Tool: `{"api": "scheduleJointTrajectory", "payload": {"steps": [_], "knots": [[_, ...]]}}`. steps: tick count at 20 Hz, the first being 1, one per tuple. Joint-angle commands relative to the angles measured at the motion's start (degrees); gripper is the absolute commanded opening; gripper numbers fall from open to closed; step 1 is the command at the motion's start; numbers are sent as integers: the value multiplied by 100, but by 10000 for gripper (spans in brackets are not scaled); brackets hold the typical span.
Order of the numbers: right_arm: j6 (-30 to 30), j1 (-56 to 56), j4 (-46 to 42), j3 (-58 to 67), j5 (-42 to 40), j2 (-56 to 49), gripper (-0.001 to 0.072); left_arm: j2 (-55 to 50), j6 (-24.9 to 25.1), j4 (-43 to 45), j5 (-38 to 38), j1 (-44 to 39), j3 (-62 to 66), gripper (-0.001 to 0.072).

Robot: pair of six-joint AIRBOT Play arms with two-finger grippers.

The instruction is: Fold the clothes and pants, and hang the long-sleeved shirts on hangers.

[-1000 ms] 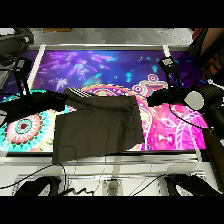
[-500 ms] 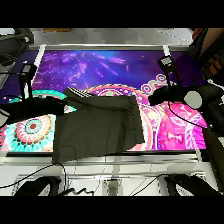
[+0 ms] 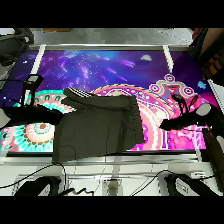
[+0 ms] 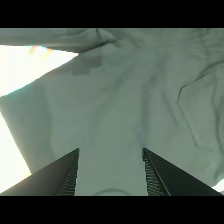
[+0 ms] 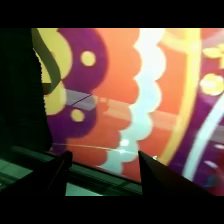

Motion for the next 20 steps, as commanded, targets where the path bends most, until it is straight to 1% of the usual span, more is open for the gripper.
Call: {"api": "scheduleJointTrajectory", "payload": {"steps": [1,2,4,7,10,12,14,16,18,19,20], "knots": [[-81,-256,1152,-881,-76,-229,442,-24,-4,81,-37,-2,-2,493],[-92,-238,1279,-979,-76,-396,442,-52,-2,81,-42,-2,-2,517],[-142,-131,1587,-1025,17,-820,442,-142,0,94,-39,0,-2,633],[-369,291,1886,-1025,-46,-1419,441,-319,-9,131,-42,4,-46,626],[-852,763,2343,-1021,-179,-1749,411,-595,-116,313,-24,240,-142,624],[-1032,876,2472,-1010,-264,-1801,390,-817,-168,352,-35,713,-151,623],[-1032,859,2483,-1010,-400,-1799,382,-1025,-177,293,-229,1357,-157,622],[-1045,859,2498,-1010,-535,-1801,338,-1200,-153,251,-553,1989,-245,622],[-1204,859,2575,-1010,-588,-1799,339,-1257,-83,254,-780,2520,-479,622],[-1241,855,2553,-1010,-592,-1799,376,-1248,28,256,-857,2769,-632,622],[-1279,817,2516,-1010,-590,-1799,430,-1248,157,256,-920,2992,-772,622]]}}
